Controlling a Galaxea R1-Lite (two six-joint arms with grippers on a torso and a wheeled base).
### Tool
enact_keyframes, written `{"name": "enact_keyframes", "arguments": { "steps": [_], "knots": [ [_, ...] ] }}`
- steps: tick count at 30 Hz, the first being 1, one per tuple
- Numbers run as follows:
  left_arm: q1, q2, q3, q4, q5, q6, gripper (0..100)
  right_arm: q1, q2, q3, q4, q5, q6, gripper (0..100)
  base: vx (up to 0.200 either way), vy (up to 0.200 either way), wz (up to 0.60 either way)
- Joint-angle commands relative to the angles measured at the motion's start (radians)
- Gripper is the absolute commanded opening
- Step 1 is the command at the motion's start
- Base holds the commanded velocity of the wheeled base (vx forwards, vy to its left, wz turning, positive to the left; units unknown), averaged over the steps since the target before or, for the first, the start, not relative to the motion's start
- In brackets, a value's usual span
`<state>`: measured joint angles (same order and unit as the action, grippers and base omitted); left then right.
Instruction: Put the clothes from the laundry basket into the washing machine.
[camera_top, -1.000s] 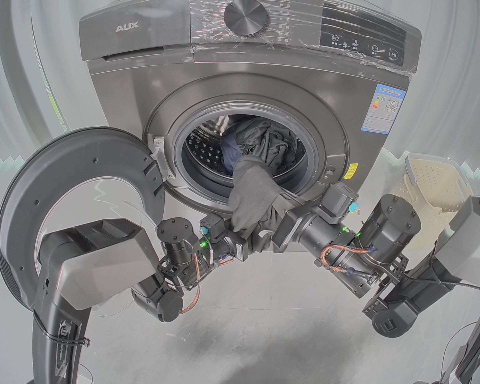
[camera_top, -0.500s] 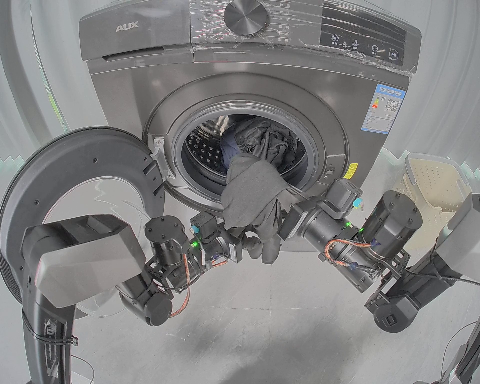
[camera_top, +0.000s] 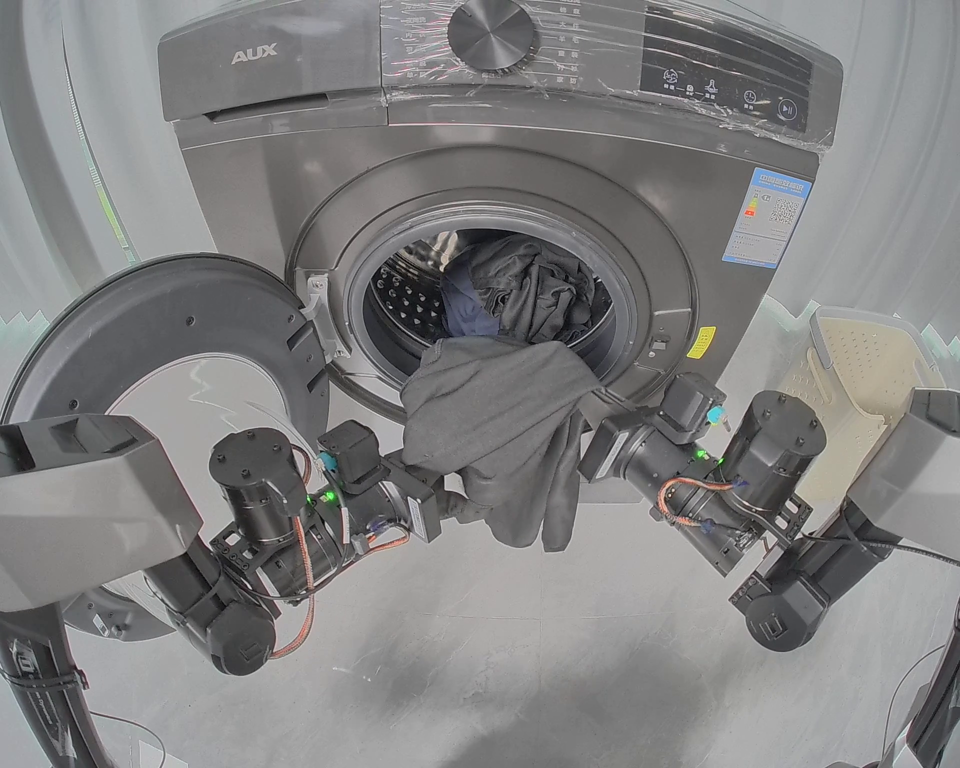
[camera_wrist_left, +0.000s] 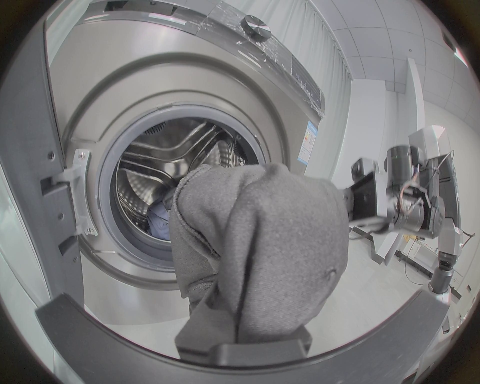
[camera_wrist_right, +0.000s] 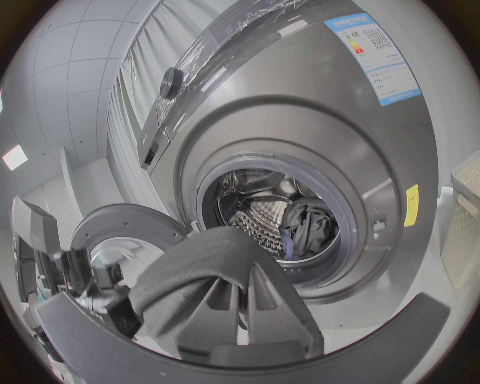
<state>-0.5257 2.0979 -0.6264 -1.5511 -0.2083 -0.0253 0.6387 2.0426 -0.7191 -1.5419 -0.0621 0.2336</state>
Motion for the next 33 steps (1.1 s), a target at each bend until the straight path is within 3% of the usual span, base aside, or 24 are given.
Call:
{"name": "enact_keyframes", "arguments": {
  "steps": [1,15,16,23,24,27,33],
  "knots": [
    [0.004,-0.042,-0.001,-0.001,0.001,-0.001,0,0.004,0.033,0.044,0.0,0.001,-0.005,0,0.0,0.0,0.0],
    [-0.01,-0.104,-0.019,0.0,0.009,-0.033,0,0.067,0.041,0.066,-0.006,0.004,0.0,0,0.0,0.0,0.0],
    [-0.005,-0.104,-0.019,0.0,0.009,-0.033,0,0.067,0.041,0.073,-0.006,0.004,0.0,100,0.0,0.0,0.0],
    [0.006,-0.108,-0.027,0.0,0.01,-0.036,0,0.072,0.044,0.216,-0.001,0.022,-0.017,100,0.0,0.0,0.0],
    [0.013,-0.114,-0.021,-0.001,0.012,-0.033,0,0.075,0.042,0.247,-0.003,0.041,-0.031,100,0.0,0.0,0.0],
    [0.004,-0.168,0.062,0.0,0.026,-0.044,0,0.075,0.031,0.299,-0.003,0.056,-0.051,100,0.0,0.0,0.0],
    [0.009,-0.174,0.08,0.0,0.035,-0.053,0,0.056,0.018,0.287,-0.003,0.056,-0.056,100,0.0,0.0,0.0]
  ]
}}
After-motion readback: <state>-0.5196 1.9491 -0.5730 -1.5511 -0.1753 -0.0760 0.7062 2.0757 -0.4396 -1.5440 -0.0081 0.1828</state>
